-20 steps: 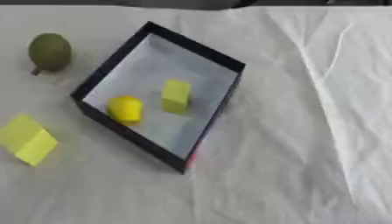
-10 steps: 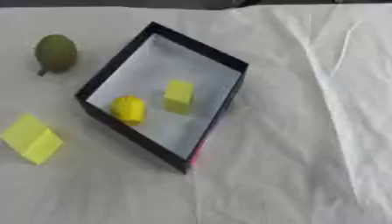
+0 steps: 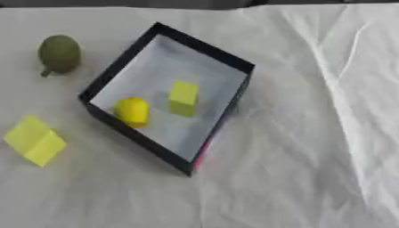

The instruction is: Pick up objects on the table and place them in the box.

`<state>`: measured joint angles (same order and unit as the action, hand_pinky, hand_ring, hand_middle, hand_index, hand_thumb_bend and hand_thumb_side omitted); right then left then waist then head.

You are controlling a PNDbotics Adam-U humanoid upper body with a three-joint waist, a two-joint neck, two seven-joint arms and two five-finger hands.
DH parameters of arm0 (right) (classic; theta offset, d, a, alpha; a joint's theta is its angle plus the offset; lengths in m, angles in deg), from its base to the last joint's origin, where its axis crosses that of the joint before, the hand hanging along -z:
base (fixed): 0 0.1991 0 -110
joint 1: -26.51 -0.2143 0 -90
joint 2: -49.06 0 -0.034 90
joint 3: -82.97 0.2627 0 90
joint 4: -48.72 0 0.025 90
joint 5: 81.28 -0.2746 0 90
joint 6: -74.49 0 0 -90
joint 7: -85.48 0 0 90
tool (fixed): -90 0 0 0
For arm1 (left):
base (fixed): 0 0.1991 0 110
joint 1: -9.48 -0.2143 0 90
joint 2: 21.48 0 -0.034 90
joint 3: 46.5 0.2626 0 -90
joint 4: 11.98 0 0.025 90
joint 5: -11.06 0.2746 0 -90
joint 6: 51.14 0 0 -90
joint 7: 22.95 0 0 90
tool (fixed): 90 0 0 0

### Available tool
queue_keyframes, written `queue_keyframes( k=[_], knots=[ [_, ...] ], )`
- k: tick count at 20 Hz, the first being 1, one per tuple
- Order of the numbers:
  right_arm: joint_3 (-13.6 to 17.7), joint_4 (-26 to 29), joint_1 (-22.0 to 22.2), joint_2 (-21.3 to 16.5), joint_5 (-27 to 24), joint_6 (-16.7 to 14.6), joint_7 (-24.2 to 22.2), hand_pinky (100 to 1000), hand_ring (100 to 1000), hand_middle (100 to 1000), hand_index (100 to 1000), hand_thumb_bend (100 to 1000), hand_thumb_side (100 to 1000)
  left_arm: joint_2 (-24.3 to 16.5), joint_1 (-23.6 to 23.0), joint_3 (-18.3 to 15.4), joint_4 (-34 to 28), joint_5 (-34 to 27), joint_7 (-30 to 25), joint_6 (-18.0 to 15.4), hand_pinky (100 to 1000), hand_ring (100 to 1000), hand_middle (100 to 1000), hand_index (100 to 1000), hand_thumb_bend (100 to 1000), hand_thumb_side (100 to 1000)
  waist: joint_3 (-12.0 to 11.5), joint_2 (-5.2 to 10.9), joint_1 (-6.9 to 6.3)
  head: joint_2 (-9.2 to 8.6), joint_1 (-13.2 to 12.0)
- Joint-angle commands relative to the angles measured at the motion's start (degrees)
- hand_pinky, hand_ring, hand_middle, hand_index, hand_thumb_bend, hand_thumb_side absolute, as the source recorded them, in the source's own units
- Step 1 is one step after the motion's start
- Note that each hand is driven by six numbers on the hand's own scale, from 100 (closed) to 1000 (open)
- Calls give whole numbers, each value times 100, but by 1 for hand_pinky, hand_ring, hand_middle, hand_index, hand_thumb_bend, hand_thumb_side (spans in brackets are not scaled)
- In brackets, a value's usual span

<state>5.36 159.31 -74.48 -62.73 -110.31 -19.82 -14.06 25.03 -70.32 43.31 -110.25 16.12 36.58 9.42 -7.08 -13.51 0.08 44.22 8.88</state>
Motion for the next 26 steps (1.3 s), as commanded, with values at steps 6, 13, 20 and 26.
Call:
queue_keyframes(
  k=[6,13,20,26],
  knots=[
    [66,3,45,-40,69,57,-34,959,725,645,827,100,555,-496,270,241,-434,97,-412,-177,864,860,821,896,364,214,-42,112,-82,-10,-146],
    [61,18,92,-16,76,65,-33,958,721,641,825,100,553,-633,618,599,-716,211,-577,-360,864,861,821,885,433,117,-30,151,-76,-10,-244],
    [91,21,90,20,28,86,35,957,715,634,821,100,558,-604,1066,1002,-844,204,-800,-411,869,867,828,888,466,154,18,146,-103,-10,-289],
    [178,-35,104,63,-73,175,190,956,706,624,814,100,564,-519,1495,1373,-788,288,-1261,-603,878,872,835,883,533,141,59,154,-124,-10,-350]
  ],
)
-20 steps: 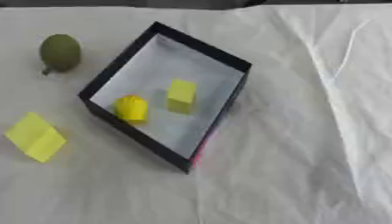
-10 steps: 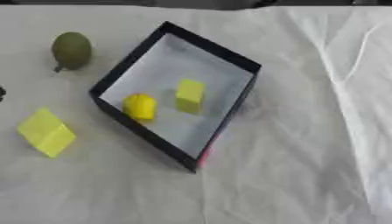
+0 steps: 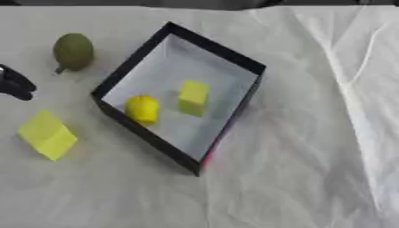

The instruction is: Pick up objects on the table and place them in the box.

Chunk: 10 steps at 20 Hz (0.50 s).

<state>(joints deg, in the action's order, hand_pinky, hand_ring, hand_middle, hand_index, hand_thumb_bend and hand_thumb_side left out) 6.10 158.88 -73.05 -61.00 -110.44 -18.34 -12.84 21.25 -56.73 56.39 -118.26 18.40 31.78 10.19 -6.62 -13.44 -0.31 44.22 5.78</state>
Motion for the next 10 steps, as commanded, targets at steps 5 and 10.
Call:
queue_keyframes(
  k=[5,10],
  knots=[
    [104,-20,0,-75,-21,79,90,956,704,623,814,100,570,-123,202,240,250,321,-1032,-943,880,869,816,853,617,100,22,145,-108,-10,-68],
    [100,-32,7,-59,-2,103,96,956,703,622,812,100,570,-92,145,334,452,683,-897,-1172,876,864,816,852,642,100,20,143,-106,-10,-82]
  ],
)
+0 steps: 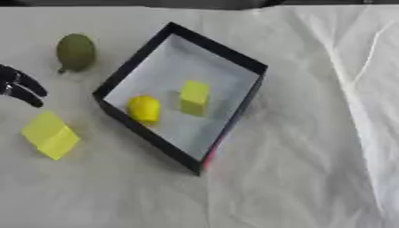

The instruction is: Pick up objects on the table and place them in the box.

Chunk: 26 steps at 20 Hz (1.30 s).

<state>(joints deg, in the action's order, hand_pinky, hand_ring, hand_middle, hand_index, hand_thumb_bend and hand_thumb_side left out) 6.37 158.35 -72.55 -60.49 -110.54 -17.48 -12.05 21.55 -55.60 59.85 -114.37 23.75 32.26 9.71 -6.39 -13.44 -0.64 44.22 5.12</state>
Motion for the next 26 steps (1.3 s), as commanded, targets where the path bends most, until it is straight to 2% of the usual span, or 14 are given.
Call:
queue_keyframes(
  k=[1,3,6,10,12,18,21,26],
  knots=[
    [69,21,-44,-109,9,18,13,956,703,622,812,100,570,-110,31,9,92,218,-897,-1166,876,864,816,852,644,100,-5,143,-68,-10,-18],
    [64,17,-38,-102,17,20,7,954,702,622,812,100,564,-80,41,43,153,361,-775,-1227,874,861,815,855,652,100,-13,145,-58,-10,-28],
    [56,4,-18,-77,43,27,-5,954,702,621,810,100,575,-22,65,94,262,484,-572,-1258,869,855,812,874,617,100,-26,147,-44,-10,-37],
    [59,-34,36,-33,120,46,-15,954,701,620,809,100,580,73,179,122,364,572,-155,-1081,860,845,811,883,590,100,-41,146,-35,-10,-77],
    [61,-52,57,-14,157,54,-16,952,700,620,808,100,584,136,247,176,387,618,29,-949,847,837,804,863,497,100,-39,141,-34,-10,-86],
    [48,-100,40,5,202,62,-80,952,700,620,808,100,585,357,484,415,490,690,228,-665,839,832,797,838,363,100,-12,132,-43,-10,-74],
    [49,-119,33,16,199,60,-111,952,699,619,808,100,588,433,543,470,572,675,216,-622,839,833,797,834,362,100,-6,130,-48,-10,-67],
    [43,-141,27,42,214,71,-130,952,698,618,807,100,589,513,604,552,723,729,-61,-726,848,844,812,848,451,100,1,128,-46,-10,-77]
  ],
)
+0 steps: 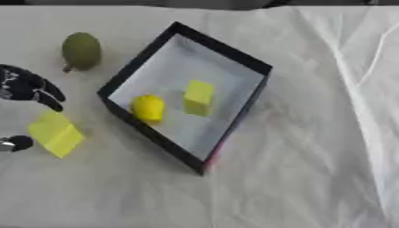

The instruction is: Pick up objects on the table and place them in the box.

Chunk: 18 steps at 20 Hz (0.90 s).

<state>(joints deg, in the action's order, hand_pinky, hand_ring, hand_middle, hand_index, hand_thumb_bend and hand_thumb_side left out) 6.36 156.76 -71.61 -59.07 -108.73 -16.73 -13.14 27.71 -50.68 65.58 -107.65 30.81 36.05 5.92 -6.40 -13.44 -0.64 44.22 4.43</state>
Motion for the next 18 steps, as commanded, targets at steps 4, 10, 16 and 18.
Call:
queue_keyframes(
  k=[4,10,16,18],
  knots=[
    [31,-4,-64,-86,53,3,-41,952,696,617,807,100,593,-17,165,34,244,13,-701,-408,855,852,820,871,464,100,5,122,-40,-10,-17],
    [16,-40,-37,-54,108,25,-71,953,694,615,806,100,601,108,273,14,417,117,-810,-459,860,858,824,882,503,100,2,115,-40,-10,-27],
    [13,-68,-21,-24,161,41,-87,952,693,614,805,100,604,294,390,110,599,243,-821,-543,859,855,819,868,482,100,19,105,-37,-10,-31],
    [16,-68,-25,-20,159,40,-85,952,693,614,805,100,604,332,411,148,635,243,-894,-590,858,853,812,863,478,100,26,101,-38,-10,-29]
  ],
)
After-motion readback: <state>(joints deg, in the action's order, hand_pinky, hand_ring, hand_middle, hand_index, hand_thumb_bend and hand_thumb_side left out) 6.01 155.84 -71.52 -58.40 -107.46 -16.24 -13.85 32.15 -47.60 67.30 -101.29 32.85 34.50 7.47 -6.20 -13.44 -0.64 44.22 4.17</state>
